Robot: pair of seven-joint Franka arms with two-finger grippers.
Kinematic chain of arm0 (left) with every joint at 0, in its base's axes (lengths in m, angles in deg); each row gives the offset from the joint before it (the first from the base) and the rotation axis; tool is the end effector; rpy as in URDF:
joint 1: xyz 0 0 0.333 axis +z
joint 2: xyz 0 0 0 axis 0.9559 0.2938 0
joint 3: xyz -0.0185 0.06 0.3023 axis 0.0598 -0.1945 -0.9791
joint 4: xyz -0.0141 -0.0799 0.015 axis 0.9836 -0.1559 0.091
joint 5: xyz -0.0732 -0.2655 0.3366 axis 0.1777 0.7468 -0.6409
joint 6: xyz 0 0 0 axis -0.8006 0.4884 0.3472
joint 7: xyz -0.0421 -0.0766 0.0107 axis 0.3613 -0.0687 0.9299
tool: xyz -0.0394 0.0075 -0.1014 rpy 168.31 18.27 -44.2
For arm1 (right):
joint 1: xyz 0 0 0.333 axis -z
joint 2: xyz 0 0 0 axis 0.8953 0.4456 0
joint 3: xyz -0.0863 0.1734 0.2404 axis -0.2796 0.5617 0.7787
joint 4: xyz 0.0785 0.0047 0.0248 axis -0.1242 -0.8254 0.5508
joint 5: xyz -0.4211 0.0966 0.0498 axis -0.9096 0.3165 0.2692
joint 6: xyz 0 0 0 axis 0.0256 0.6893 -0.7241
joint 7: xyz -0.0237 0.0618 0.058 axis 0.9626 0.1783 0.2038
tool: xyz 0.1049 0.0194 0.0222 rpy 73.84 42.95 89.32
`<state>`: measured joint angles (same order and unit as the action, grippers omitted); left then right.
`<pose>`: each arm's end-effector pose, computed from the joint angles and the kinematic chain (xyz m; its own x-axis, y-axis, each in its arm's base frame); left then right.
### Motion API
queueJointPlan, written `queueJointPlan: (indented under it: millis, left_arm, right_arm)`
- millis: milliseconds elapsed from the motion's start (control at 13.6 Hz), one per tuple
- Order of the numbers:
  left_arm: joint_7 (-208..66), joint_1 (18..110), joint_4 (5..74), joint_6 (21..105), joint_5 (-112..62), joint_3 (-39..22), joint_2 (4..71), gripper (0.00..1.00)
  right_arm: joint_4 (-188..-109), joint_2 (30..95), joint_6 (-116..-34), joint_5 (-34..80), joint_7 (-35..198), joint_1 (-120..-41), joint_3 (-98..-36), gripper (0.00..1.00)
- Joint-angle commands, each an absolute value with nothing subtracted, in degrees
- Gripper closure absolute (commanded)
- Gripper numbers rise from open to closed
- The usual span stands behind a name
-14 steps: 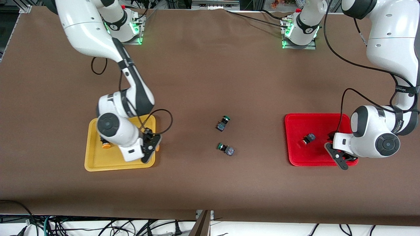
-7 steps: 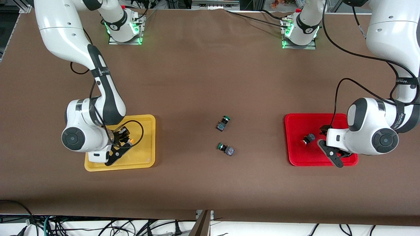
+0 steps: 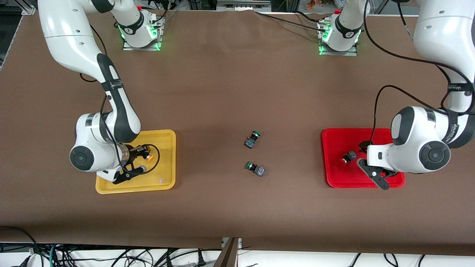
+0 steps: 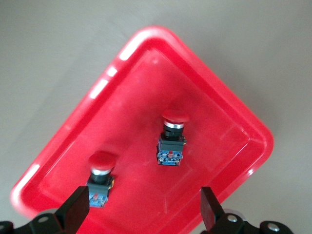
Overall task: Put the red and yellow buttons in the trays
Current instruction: 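Open both grippers and lift them away from the trays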
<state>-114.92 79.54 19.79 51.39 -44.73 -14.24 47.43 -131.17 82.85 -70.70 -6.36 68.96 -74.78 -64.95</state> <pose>0.7349 -0.0318 0.3077 0.6934 -0.7025 -0.1601 -0.7036 -0.7081 0.0594 0.7208 0.1132 0.1936 0.8982 0.3837 -0.2146 0.3619 -0.9224 -0.1347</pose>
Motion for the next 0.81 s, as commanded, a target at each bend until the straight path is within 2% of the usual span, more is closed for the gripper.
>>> queueJointPlan:
  millis: [0,367,514,734]
  left_arm:
    - [-109.21,79.24,20.66,47.64,-45.13,-13.04,39.88,0.00]
    - [-98.04,79.07,19.00,39.48,-45.12,-9.44,30.91,0.00]
    - [-96.73,78.63,14.00,34.63,-45.04,-9.17,30.63,0.00]
    - [-80.97,78.80,11.08,34.53,-45.13,-9.61,30.81,0.00]
  right_arm:
    - [-130.42,81.14,-69.63,-5.16,69.45,-74.26,-64.90,0.00]
    - [-129.80,77.19,-63.56,-4.90,69.36,-72.25,-66.13,0.00]
    - [-127.79,75.61,-59.72,-4.55,69.62,-71.63,-65.95,0.00]
    - [-127.51,71.75,-56.53,-5.60,75.74,-71.28,-65.60,0.00]
